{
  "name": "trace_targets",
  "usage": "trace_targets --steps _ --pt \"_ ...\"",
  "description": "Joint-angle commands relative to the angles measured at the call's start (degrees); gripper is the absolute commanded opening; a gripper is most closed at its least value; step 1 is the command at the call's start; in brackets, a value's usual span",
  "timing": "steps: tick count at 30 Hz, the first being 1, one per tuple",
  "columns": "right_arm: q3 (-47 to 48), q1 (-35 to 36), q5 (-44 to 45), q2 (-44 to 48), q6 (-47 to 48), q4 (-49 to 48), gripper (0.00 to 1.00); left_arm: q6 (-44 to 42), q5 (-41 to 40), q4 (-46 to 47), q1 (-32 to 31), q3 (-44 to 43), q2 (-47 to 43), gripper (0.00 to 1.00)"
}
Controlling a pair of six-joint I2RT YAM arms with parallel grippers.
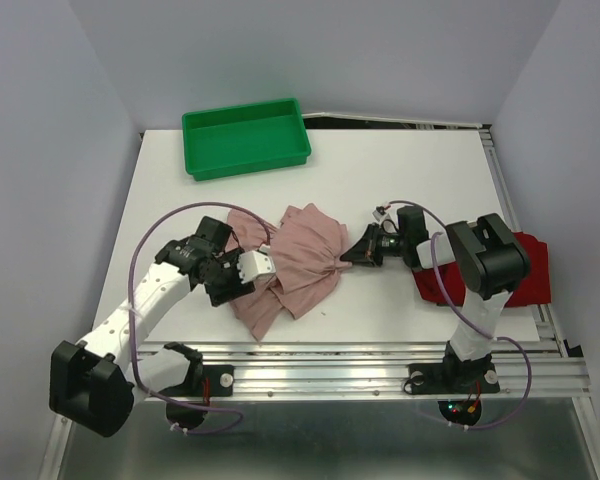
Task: Fold and stack the skirts
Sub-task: Fold the skirt
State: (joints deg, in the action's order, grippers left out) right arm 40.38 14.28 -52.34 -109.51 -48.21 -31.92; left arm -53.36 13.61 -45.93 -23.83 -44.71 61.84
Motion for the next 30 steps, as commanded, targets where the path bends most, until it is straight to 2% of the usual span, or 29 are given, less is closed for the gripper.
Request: trace_targets --steps 1,6,11,16,20,23,26,28,29,30 --pt "0.49 -0.22 0.04 2.38 3.64 2.21 0.01 6.68 4.77 2.77 1.95 -5.83 -0.85 0.66" --pt "0.58 -0.22 0.57 2.11 5.40 4.23 0.01 13.37 1.68 9.72 3.71 -6.97 6.08 0.66" --pt "0.05 -0.22 1.18 2.99 8.12 7.48 0.01 16.45 2.57 12.44 3.71 -7.59 14.69 0.61" --pt "-0.30 -0.22 1.54 2.90 11.90 12.93 0.01 17.59 -0.15 20.78 3.71 -7.76 25.24 0.56" --pt "-1.44 -0.22 0.48 3.78 14.98 16.18 0.01 16.89 -3.84 24.83 3.88 -12.58 34.38 0.48" --pt "-2.76 0.48 -0.92 5.54 18.31 19.69 0.01 15.92 -5.17 26.07 3.88 -21.17 42.19 0.45" --pt "-5.56 1.53 -3.38 7.73 16.06 17.88 0.02 16.27 -5.17 25.54 3.88 -29.52 47.82 0.44" --pt "-6.89 2.67 -5.92 10.53 14.38 15.32 0.08 16.54 -5.26 25.54 3.88 -33.23 49.86 0.46" --pt "-7.16 3.46 -6.80 11.68 14.02 14.35 0.16 16.54 -5.26 25.63 3.88 -34.73 50.56 0.48" --pt "-6.64 4.08 -7.34 12.91 14.54 15.13 0.49 16.62 -5.17 25.63 3.88 -37.44 51.26 0.50"
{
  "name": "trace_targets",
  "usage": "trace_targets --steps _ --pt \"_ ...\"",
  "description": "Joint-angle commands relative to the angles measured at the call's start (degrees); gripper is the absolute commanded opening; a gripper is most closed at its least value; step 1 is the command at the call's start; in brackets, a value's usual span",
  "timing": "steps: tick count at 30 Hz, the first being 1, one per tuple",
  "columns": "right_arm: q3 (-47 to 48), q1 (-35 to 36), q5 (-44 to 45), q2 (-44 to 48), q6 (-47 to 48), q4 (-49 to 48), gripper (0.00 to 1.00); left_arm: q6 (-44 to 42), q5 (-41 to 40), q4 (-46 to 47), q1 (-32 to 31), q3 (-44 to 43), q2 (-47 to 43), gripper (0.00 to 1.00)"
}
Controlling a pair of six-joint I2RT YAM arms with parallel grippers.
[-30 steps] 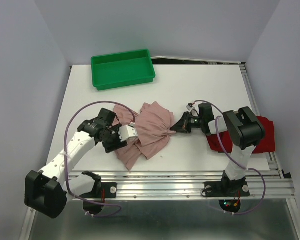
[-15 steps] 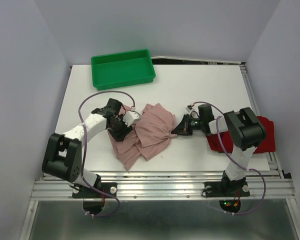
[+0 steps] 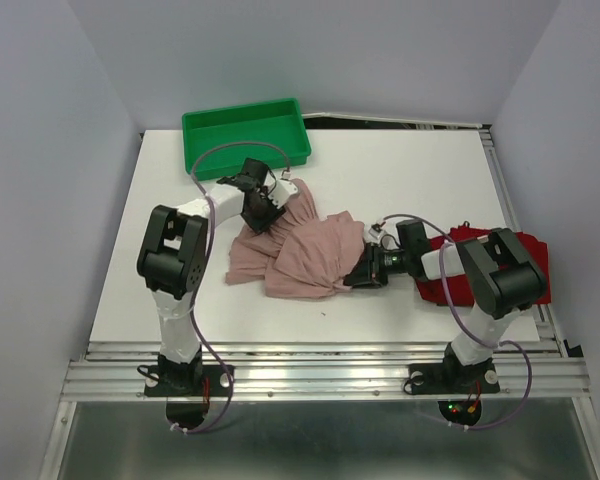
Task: Fold and stack the skirts
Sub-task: Fold the skirt
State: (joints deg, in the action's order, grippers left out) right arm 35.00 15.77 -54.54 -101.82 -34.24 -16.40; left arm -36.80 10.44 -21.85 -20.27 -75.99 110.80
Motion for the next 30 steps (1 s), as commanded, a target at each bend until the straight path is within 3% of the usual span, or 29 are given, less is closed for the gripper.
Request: trace_targets --steps 1,2,4,5,8,15,20,30 --pt "-0.73 3.12 -5.92 6.45 1.10 0.83 0.63 0.06 -1.65 1.46 0.41 -7.15 2.14 0.52" --pt "0.84 3.13 -6.71 9.07 3.89 4.41 0.74 -0.12 -0.69 1.54 0.67 -8.29 1.00 0.55" --pt "3.13 2.60 -6.54 12.24 9.86 11.09 0.85 -0.55 0.63 1.63 0.94 -8.39 -1.19 0.57" --pt "5.40 2.60 -4.89 15.13 14.16 19.57 0.87 -0.38 1.33 2.15 1.11 -7.78 -3.90 0.59" --pt "7.62 0.94 -3.12 19.45 17.79 28.49 0.87 -0.29 3.44 1.90 1.37 -5.85 -10.22 0.61" --pt "17.19 -1.36 2.41 17.03 22.02 33.28 0.77 0.93 6.61 0.84 -1.86 -0.92 -20.45 0.65" --pt "19.93 -2.49 12.70 10.33 23.07 32.84 0.65 3.92 7.75 0.49 -6.88 -6.34 -15.82 0.66" --pt "16.68 -5.04 16.48 8.92 26.77 30.56 0.63 7.53 12.85 -1.71 -12.07 -25.60 3.00 0.63"
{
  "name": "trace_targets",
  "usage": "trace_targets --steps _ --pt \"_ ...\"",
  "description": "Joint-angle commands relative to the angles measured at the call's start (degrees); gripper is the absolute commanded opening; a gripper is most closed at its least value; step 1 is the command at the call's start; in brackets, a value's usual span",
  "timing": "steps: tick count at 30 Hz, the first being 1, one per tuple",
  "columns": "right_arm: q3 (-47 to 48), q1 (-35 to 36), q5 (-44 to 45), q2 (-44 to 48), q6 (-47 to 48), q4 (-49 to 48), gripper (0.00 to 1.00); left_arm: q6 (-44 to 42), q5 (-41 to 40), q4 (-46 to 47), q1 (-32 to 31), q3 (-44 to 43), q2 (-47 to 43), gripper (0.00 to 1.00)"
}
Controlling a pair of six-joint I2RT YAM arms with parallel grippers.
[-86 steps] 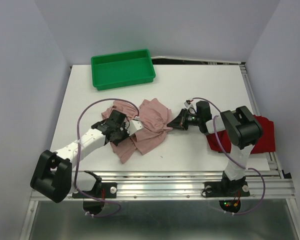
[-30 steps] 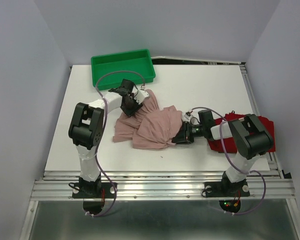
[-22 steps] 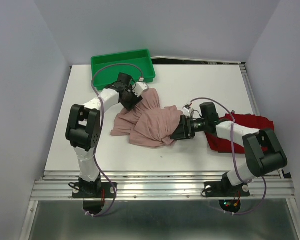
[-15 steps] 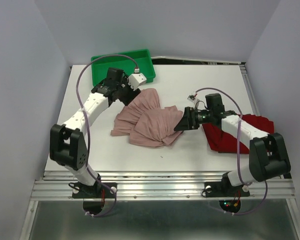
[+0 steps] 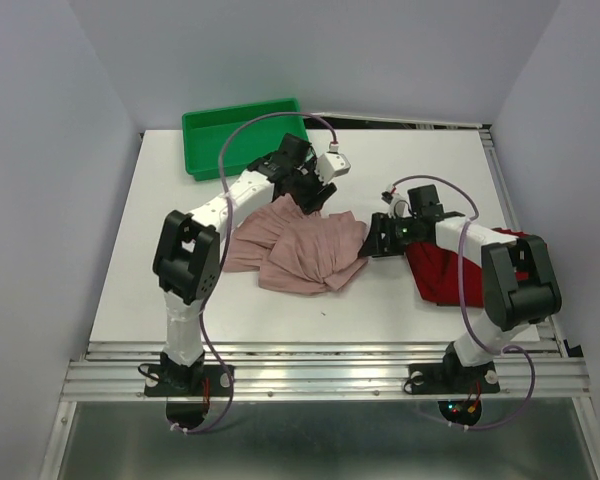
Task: Fold and stack the skirts
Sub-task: Fold the skirt
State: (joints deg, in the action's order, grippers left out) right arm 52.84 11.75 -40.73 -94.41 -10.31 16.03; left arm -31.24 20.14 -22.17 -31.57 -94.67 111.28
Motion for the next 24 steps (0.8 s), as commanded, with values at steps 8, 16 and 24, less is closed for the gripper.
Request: trace_targets --steps 8,16,24 --pt "-3.80 -1.03 -1.79 -0.77 1.87 -8.64 0.53 3.11 4.99 -3.49 -2.79 -16.50 11.67 0.61" --pt "-5.29 -1.03 -6.73 -3.14 -0.33 -13.66 0.47 6.81 9.83 -3.40 -3.41 -23.71 18.26 0.65" --pt "-5.64 -1.03 -7.17 -3.24 -0.15 -13.66 0.34 11.11 16.49 -2.17 -5.43 -24.77 21.69 0.66"
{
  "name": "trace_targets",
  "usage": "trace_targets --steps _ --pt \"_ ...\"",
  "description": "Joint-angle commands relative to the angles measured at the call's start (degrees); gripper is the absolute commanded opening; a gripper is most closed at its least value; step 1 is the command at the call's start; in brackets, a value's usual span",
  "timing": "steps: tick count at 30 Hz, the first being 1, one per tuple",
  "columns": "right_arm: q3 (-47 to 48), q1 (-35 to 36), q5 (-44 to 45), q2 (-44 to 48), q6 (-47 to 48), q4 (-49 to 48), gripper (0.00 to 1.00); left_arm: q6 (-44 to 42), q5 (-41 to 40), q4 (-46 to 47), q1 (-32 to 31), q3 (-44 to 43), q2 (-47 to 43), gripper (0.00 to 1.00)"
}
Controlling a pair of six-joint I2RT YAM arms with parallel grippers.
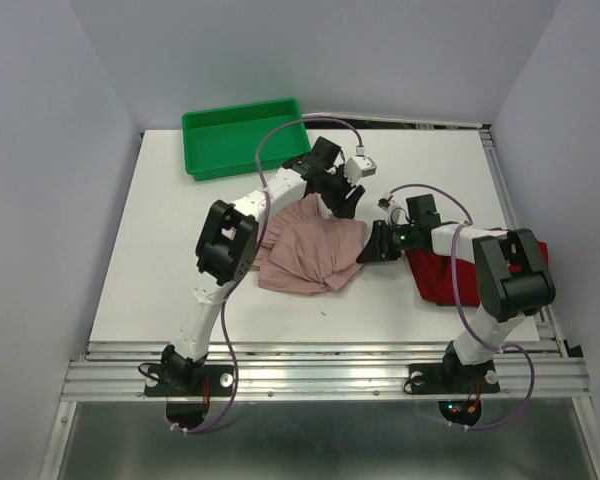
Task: Fold and stack the skirts
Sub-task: Fold the skirt
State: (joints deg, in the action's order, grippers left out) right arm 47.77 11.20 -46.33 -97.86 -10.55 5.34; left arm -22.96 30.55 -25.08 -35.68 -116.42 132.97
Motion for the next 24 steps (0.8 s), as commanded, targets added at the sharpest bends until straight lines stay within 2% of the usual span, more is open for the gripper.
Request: trace_targets --steps 1,10,13,17,20,22,24 --pt "-0.57 -0.48 -1.57 0.22 -0.17 -2.97 0.32 3.96 6.80 0.91 -1.49 -2.94 0.27 0.65" --pt "-0.83 -0.48 -1.57 0.66 -1.32 -3.32 0.23 7.93 13.84 3.28 -1.67 -0.65 1.50 0.65" --pt "-1.18 -0.48 -1.31 1.27 -1.67 -3.59 0.19 9.42 13.40 4.25 -1.67 -0.56 2.30 0.53" --pt "-1.80 -0.48 -1.48 2.32 -2.02 -3.59 0.15 9.08 12.18 3.99 -1.50 -0.65 3.35 0.46" --pt "-2.15 -0.48 -1.75 3.03 -2.11 -3.76 0.15 8.99 11.56 3.99 -1.32 -1.00 3.79 0.47" --pt "-2.33 -0.48 -1.75 3.12 -2.02 -3.76 0.14 9.16 10.85 3.99 -1.23 -1.70 4.14 0.50" --pt "-2.42 -0.48 -1.58 3.12 -2.11 -3.76 0.13 9.16 11.37 3.46 -1.23 -2.40 4.58 0.49"
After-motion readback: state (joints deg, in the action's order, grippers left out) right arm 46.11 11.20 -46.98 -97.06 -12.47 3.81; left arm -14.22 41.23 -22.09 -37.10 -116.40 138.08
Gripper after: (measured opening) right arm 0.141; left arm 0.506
